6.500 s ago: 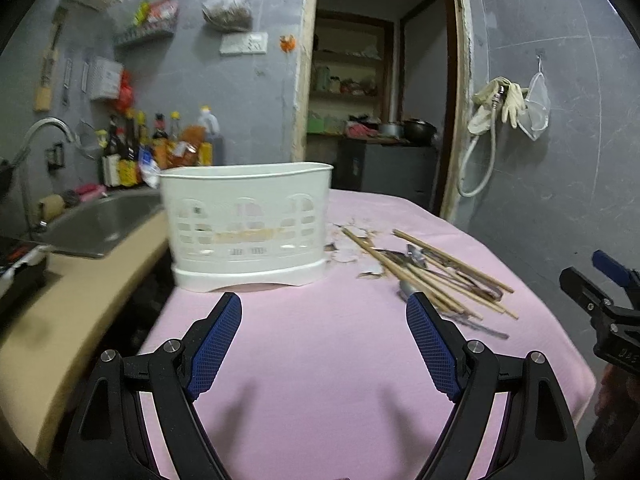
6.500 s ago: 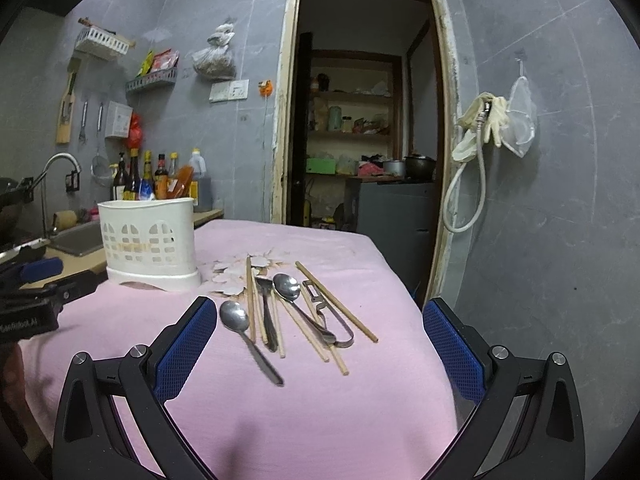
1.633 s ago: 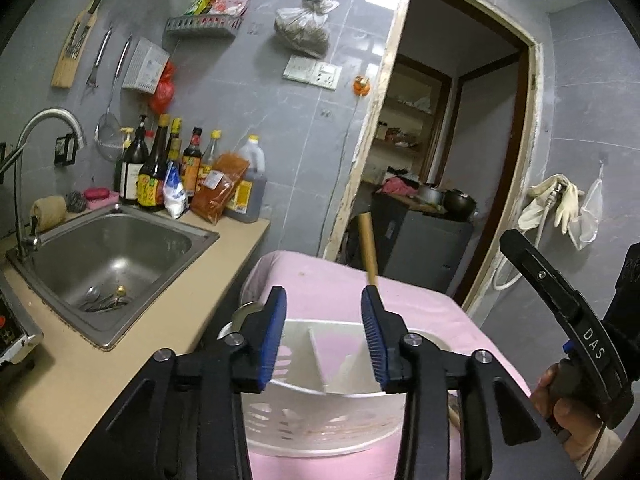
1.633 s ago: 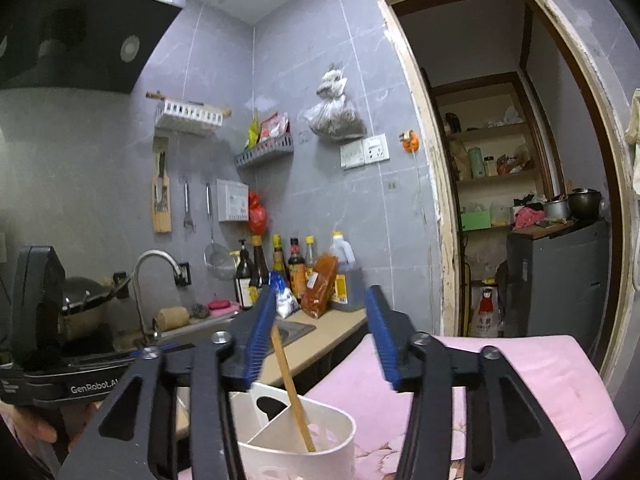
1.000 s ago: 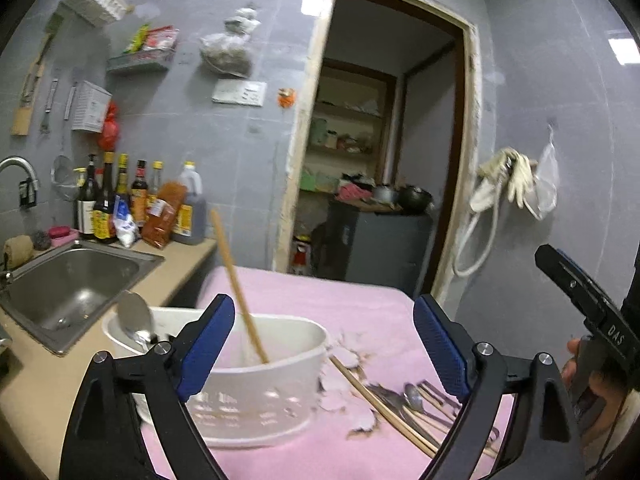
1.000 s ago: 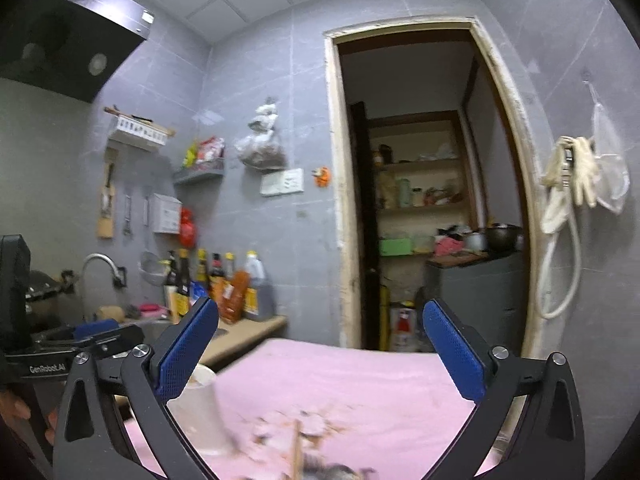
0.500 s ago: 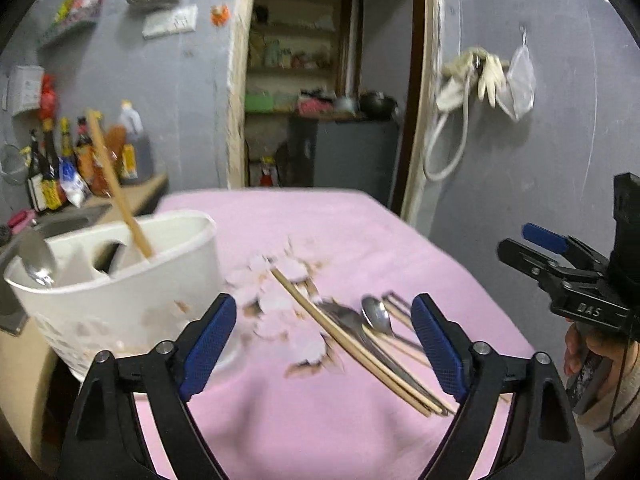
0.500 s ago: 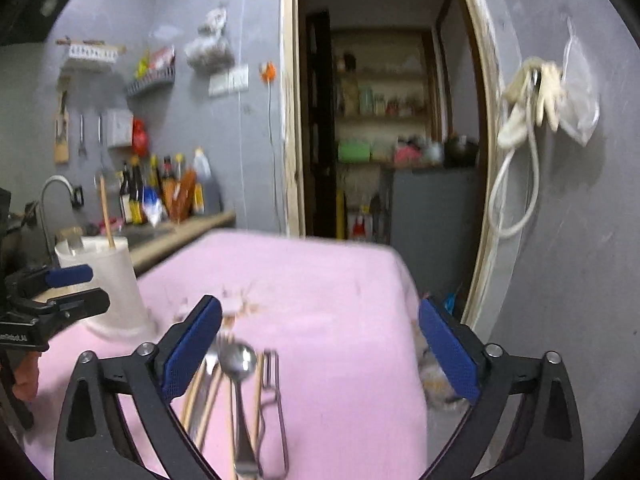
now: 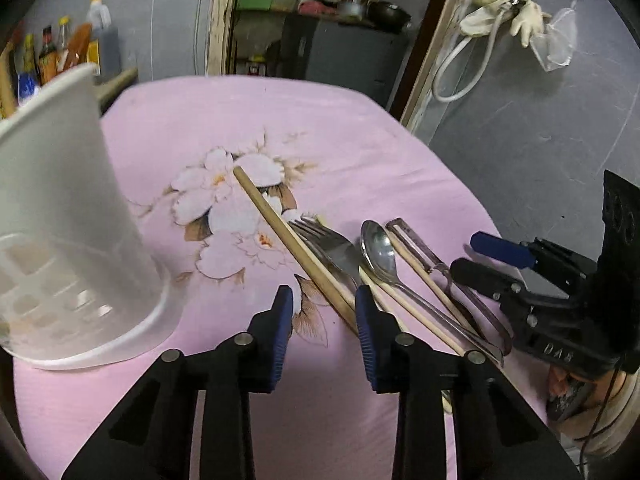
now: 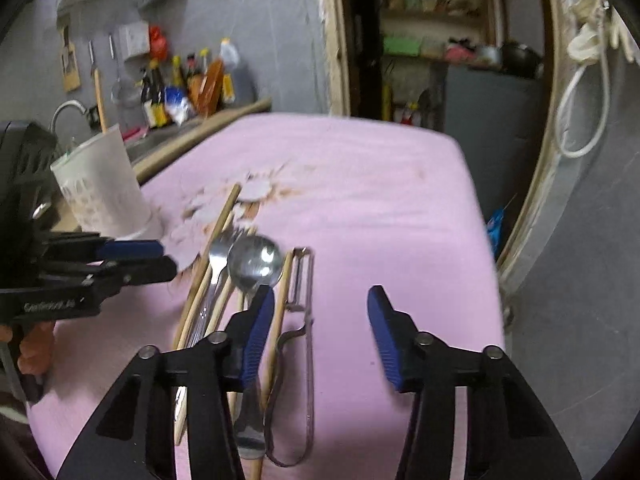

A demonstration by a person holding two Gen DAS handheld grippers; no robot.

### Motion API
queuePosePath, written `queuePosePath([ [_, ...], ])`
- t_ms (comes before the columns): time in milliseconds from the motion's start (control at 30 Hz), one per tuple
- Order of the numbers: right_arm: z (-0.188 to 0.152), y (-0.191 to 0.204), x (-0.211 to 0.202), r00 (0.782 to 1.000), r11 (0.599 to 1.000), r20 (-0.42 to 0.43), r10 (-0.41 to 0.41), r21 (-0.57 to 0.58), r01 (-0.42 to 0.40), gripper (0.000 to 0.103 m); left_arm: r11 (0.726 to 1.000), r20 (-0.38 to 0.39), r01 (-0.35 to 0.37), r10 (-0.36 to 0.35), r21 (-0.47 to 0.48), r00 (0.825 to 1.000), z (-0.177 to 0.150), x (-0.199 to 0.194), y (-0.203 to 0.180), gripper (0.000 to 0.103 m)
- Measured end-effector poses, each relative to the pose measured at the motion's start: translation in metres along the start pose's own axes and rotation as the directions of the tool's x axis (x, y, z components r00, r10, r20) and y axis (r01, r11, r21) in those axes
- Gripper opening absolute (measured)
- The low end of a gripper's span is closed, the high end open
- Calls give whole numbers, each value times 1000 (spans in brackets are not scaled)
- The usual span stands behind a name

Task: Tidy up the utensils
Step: 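Open the right tool and bring it back over the utensil pile, then grasp a wooden chopstick with the left tool while the right tool grasps the steel peeler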

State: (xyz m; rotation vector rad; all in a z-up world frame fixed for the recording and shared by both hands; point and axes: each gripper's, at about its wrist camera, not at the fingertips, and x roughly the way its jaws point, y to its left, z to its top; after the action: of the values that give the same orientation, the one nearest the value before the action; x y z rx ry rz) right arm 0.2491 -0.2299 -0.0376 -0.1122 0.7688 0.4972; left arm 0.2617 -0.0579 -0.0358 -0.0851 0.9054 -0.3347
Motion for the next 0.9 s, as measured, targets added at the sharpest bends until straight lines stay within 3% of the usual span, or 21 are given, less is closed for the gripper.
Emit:
queuePosePath([
  [233, 3, 9, 16, 997, 998, -79, -13, -56, 8, 35, 999, -57, 27, -29, -46, 998, 5, 12, 6, 18],
  [467, 6, 6, 22, 994, 999, -109, 18, -39, -22, 11, 995, -68, 61, -67, -83, 995, 8, 14, 8, 12],
  [567, 7, 8, 21, 994, 999, -105, 6, -51, -12, 9, 994, -67, 65, -71, -93, 995, 7, 10, 10, 10],
  [667, 5, 5, 17, 996, 999, -94, -8, -44, 4, 6, 992, -58, 76, -82, -99, 995, 6, 6, 11, 0],
  [900, 2, -2, 9, 995, 1000, -95, -6, -19, 4, 6, 987, -61, 100, -108, -130, 992, 7, 6, 13, 0],
])
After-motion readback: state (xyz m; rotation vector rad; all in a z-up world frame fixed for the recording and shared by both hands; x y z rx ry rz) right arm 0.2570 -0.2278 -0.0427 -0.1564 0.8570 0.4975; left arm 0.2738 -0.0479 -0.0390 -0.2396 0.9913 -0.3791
